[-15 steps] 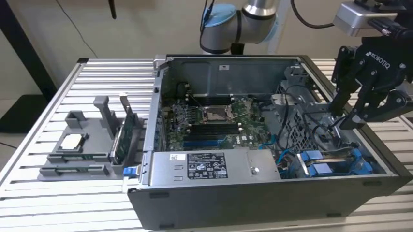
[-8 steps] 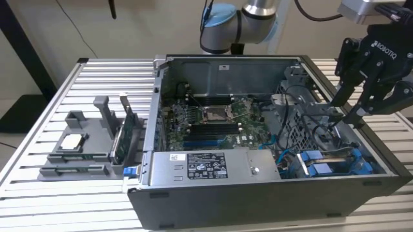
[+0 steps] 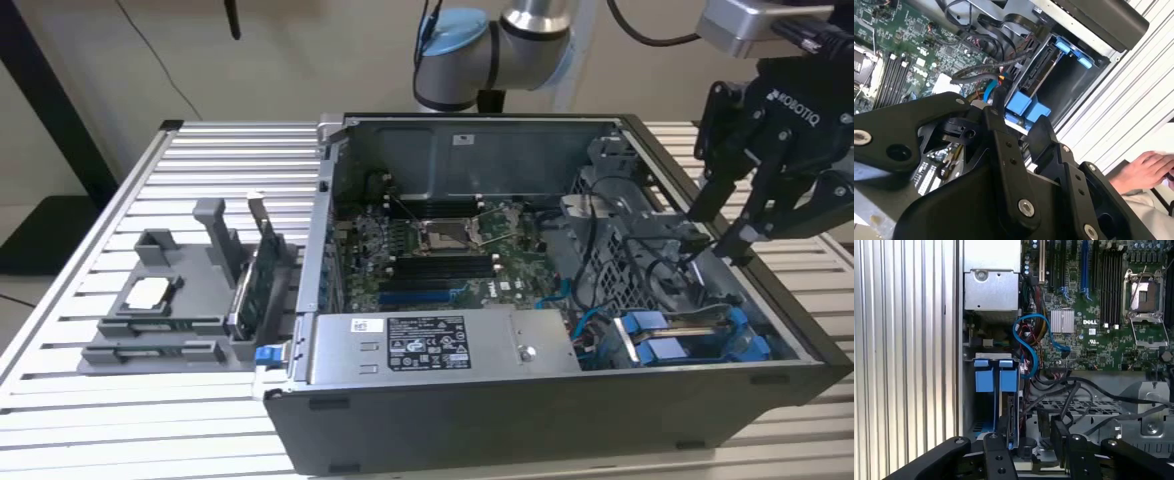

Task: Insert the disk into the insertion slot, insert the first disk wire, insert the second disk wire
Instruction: 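Insert the first disk wire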

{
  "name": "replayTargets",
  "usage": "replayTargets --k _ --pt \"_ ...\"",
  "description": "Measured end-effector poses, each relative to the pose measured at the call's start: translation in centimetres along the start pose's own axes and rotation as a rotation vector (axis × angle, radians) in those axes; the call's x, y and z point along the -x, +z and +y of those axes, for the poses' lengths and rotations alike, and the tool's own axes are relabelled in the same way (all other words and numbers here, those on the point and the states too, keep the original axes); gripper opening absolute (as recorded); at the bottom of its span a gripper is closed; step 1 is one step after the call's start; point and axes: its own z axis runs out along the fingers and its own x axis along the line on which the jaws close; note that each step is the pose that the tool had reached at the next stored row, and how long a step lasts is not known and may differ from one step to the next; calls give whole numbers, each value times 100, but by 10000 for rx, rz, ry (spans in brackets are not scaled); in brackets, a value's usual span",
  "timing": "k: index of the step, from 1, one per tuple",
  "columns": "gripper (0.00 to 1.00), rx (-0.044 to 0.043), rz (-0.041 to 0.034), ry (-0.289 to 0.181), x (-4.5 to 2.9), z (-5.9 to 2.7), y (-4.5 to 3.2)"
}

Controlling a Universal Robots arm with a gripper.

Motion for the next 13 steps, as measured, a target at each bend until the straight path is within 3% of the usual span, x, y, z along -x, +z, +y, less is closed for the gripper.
replayTargets --k 8,13 --pt "47 -212 -16 -133 22 27 121" --pt "47 -276 -19 -438 45 43 159"
